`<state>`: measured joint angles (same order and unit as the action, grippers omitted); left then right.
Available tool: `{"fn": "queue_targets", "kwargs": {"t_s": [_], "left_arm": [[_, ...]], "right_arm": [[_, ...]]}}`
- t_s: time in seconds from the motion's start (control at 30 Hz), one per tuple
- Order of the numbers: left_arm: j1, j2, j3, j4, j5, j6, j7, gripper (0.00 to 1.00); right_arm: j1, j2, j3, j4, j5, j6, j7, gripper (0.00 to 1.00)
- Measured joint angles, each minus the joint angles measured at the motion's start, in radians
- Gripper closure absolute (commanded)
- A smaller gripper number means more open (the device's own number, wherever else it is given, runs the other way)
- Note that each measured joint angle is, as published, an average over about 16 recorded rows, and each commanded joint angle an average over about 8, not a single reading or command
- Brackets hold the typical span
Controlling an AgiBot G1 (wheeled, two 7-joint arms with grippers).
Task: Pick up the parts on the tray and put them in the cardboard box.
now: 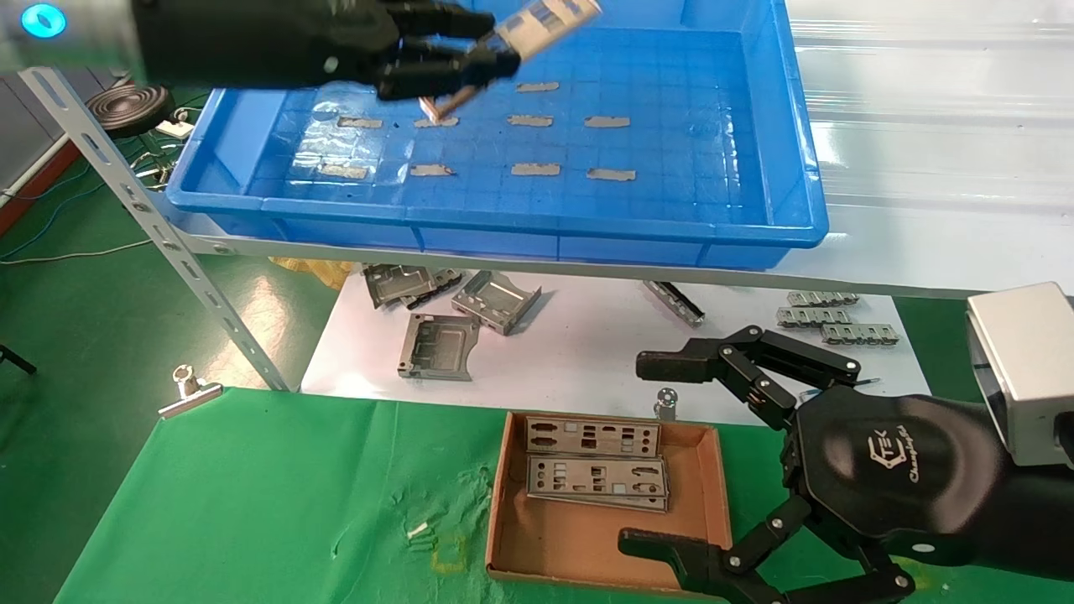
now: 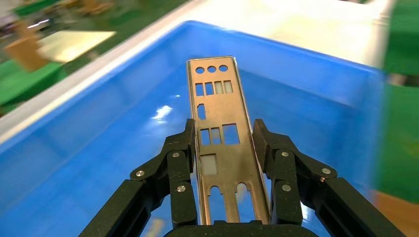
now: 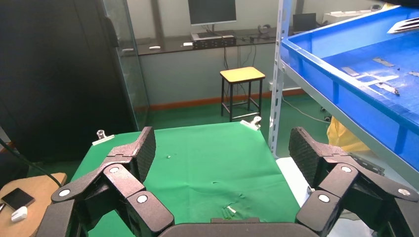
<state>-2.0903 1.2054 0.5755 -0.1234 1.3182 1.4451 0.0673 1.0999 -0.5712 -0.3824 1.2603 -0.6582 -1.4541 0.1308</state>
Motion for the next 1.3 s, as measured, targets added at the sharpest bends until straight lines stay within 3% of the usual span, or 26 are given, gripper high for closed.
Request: {"fn": "queue_targets", "kwargs": {"t_s": [0.2, 0.37, 0.67, 1.03, 1.07, 1.3], "left_arm": [[0.074, -0.054, 0.050, -0.176, -0.045, 0.119, 0.030, 1.00], [0.188, -0.114, 0.121, -0.416, -0.086, 0.124, 0.037, 1.00], [0.454, -0.173, 0.237, -0.813, -0.083, -0.081, 0.027, 1.00], [0.644, -0.109, 0.300, -0.918, 0.054, -0.331, 0.032, 1.00], [0.650, -0.103, 0.304, -0.917, 0.063, -0.342, 0.032, 0.95], [0.679, -0.081, 0.320, -0.898, 0.100, -0.388, 0.044, 0.08]], "right_arm": [[0.000, 0.000, 0.000, 0.000, 0.000, 0.000, 0.000, 0.00], [0.000, 0.000, 0.000, 0.000, 0.000, 0.000, 0.000, 0.00], [0.000, 0.000, 0.000, 0.000, 0.000, 0.000, 0.000, 0.00], [0.000, 0.000, 0.000, 0.000, 0.000, 0.000, 0.000, 0.00], [0.000, 0.000, 0.000, 0.000, 0.000, 0.000, 0.000, 0.00], [0.000, 0.000, 0.000, 0.000, 0.000, 0.000, 0.000, 0.00]]}}
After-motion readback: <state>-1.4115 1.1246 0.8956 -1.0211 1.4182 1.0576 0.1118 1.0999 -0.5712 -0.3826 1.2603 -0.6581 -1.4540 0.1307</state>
